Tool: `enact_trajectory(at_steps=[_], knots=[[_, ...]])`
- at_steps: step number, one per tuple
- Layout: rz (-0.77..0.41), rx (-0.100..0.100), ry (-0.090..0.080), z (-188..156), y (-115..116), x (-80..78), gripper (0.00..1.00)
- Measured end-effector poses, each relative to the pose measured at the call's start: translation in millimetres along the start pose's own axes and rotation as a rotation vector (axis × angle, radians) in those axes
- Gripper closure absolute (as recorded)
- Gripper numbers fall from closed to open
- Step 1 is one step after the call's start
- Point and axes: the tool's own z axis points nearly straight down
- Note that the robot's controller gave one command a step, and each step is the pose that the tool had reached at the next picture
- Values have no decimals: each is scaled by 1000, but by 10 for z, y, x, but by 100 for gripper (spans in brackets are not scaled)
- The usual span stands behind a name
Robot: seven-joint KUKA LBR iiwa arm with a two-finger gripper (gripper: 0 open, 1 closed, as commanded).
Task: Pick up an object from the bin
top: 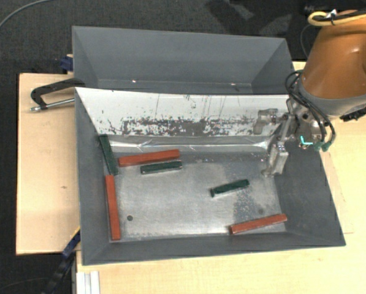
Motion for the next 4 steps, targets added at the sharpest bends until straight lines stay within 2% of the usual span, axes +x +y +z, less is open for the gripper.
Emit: enact_trajectory(at_steps=[1,2,3,4], knots=[[67,-1,1,1734,218,-92,0],[67,0,-7,1686,209,-114,100],[67,0,-7,1686,209,-114,0],[68,1,-7,1686,209,-114,100]])
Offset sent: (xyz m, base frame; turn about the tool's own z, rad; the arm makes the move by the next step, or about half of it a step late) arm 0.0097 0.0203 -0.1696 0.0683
